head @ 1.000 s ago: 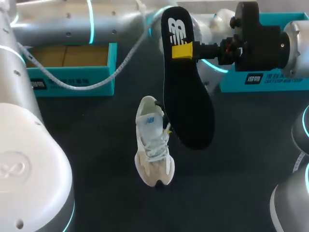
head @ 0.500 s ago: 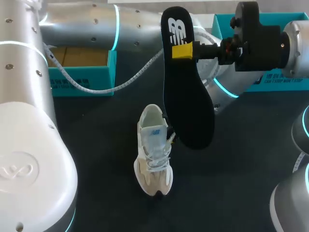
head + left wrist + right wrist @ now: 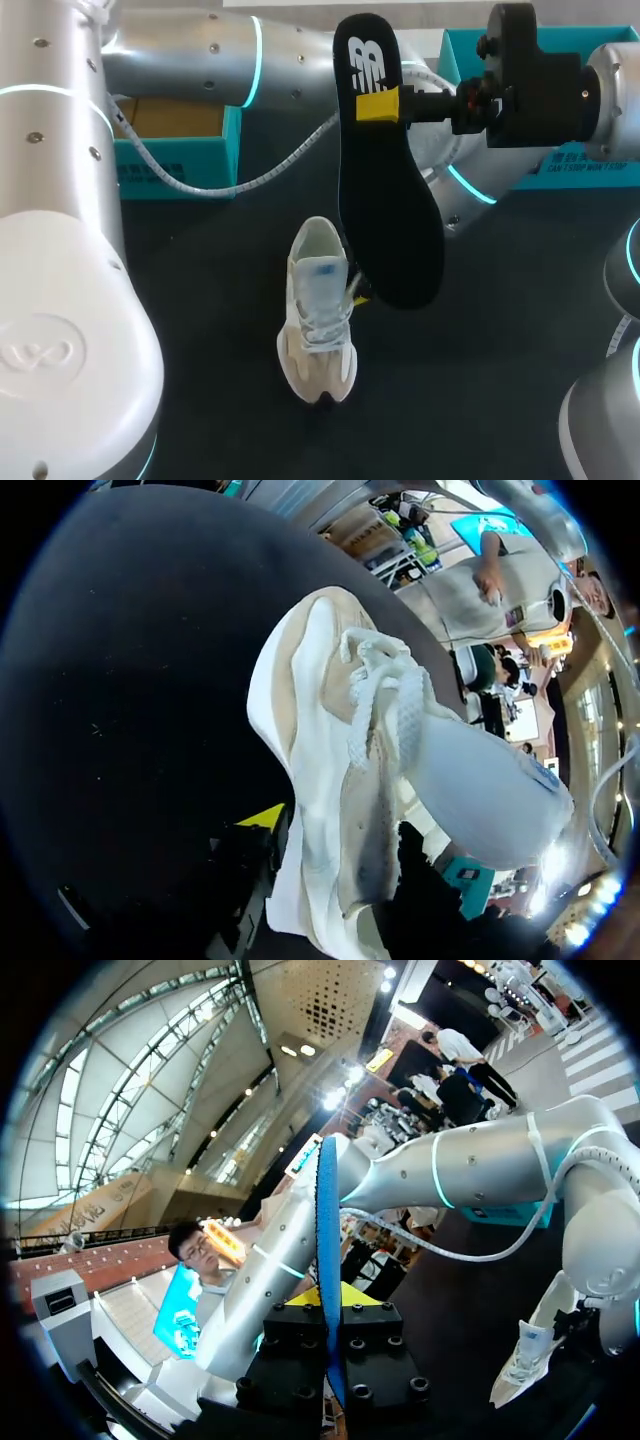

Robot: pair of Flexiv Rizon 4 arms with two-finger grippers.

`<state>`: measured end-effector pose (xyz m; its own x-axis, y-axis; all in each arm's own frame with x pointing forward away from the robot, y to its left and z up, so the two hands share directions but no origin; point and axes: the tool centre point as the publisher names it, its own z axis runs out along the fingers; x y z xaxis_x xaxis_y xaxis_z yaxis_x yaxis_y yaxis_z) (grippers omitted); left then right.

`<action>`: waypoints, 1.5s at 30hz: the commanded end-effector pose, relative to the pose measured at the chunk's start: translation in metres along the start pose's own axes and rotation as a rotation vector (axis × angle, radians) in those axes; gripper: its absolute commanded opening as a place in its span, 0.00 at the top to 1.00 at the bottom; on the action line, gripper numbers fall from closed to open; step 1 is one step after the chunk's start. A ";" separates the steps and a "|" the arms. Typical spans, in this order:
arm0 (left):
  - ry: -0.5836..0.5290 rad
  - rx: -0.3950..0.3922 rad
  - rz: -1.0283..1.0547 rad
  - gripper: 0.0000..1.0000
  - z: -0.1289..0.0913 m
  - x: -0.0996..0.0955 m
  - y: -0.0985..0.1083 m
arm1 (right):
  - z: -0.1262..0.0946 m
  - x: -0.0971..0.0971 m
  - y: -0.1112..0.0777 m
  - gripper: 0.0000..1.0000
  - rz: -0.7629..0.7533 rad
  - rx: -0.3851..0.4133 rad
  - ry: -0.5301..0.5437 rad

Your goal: Take the shoe out of the shoebox, open the shoe tongue, remove and reinsert the insole, then place the shoe into the shoebox

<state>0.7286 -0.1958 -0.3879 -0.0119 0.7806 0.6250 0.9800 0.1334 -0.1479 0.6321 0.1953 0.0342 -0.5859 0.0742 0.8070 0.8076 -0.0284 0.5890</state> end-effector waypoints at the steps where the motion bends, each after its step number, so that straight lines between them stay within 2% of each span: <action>1: -0.060 -0.009 -0.004 0.00 -0.011 0.020 0.000 | 0.004 0.000 0.000 1.00 0.001 -0.001 -0.002; 10: -0.193 -0.026 -0.055 0.00 -0.044 0.036 0.013 | 0.004 0.000 0.000 1.00 0.001 -0.001 -0.002; 17: -0.309 -0.019 -0.089 0.00 -0.073 0.046 0.042 | 0.004 0.000 0.000 1.00 0.001 -0.001 -0.002; 28: -0.503 -0.083 -0.121 0.00 -0.127 0.076 0.078 | 0.004 0.000 0.000 1.00 0.001 -0.001 -0.002; 31: -0.576 -0.084 -0.107 0.00 -0.138 0.087 0.088 | -0.011 -0.005 0.005 1.00 0.011 -0.105 -0.022; 33: -0.634 -0.083 -0.094 0.00 -0.145 0.098 0.092 | -0.021 -0.008 0.010 1.00 0.017 -0.147 -0.029; 37: -0.756 -0.100 -0.061 0.00 -0.161 0.119 0.092 | -0.040 -0.020 0.020 1.00 0.094 -0.212 -0.064; 41: -0.881 -0.131 -0.024 0.00 -0.176 0.140 0.086 | -0.051 -0.041 0.028 1.00 0.173 -0.195 -0.081; 45: -0.967 -0.150 -0.019 0.00 -0.186 0.151 0.078 | -0.059 -0.066 0.041 1.00 0.224 -0.198 -0.095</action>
<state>0.8515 -0.1962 -0.1718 -0.1173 0.9913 0.0603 0.9924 0.1193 -0.0298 0.6927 0.1384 0.0134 -0.3879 0.1357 0.9117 0.8721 -0.2660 0.4107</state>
